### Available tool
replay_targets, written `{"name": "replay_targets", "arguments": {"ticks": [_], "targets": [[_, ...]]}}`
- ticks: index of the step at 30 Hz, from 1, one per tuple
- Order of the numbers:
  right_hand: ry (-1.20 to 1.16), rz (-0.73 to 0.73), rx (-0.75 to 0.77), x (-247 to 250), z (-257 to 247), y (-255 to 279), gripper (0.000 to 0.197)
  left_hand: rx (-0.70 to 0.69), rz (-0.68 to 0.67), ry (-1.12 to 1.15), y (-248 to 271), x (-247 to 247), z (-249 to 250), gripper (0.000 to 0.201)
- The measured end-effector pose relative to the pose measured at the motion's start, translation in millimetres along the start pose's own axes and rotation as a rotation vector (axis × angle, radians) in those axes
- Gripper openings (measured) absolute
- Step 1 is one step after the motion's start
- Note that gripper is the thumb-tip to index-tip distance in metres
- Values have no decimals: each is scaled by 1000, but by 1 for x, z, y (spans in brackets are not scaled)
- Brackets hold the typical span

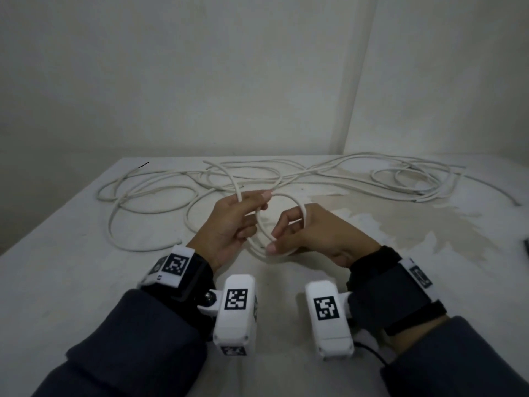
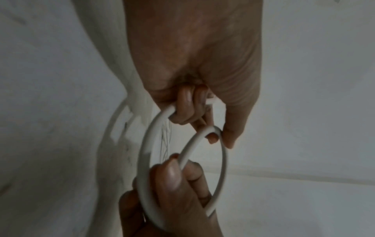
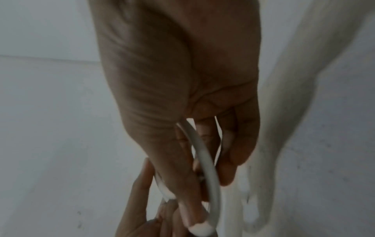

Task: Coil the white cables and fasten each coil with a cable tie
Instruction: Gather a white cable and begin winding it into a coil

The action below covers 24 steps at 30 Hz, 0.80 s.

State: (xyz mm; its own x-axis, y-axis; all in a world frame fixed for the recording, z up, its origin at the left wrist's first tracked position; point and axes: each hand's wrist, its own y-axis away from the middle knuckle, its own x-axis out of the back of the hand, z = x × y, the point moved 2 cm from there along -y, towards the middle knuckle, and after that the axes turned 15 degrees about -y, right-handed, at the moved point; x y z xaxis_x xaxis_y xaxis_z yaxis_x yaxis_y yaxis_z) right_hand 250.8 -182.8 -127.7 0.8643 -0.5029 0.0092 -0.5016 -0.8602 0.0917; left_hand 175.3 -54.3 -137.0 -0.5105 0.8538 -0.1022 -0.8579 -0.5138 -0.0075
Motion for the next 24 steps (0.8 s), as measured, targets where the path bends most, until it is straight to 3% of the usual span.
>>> {"name": "replay_targets", "arguments": {"ticks": [6,11,16,22,24], "targets": [[-186,217,160,18,-4,-3,17,37,62,231,-5,0,1,13],[-566,307,252,27,-1,-8,6,54,-26,253,-5,-5,-1,13],[-777,275,247,26,0,-11,12,78,-155,156,0,-10,-8,12],[-997,245,246,13,-2,-15,22,89,-213,29,7,-14,-8,12],[-1003,299,256,14,1,-18,24,134,-180,109,6,-14,-6,19]]}}
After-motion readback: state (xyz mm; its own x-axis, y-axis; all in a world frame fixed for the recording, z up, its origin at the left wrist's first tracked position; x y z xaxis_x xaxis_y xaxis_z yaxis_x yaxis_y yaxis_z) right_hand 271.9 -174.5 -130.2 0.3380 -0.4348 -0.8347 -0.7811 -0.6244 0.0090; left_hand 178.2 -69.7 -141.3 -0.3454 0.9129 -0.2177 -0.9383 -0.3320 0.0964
